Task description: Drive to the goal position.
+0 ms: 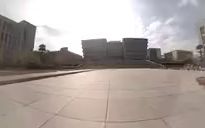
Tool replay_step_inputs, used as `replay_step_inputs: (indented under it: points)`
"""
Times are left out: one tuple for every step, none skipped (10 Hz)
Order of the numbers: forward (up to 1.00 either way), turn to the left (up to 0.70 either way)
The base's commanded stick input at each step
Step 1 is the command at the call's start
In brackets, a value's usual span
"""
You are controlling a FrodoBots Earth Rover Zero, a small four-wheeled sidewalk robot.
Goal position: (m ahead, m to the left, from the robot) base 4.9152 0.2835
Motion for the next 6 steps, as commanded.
replay_step_inputs:
  points:
    - [0.98,-0.34]
    - [0.98,-0.31]
    - [0.98,-0.13]
    - [0.98,0.00]
    - [0.98,0.00]
    - [0.98,0.00]
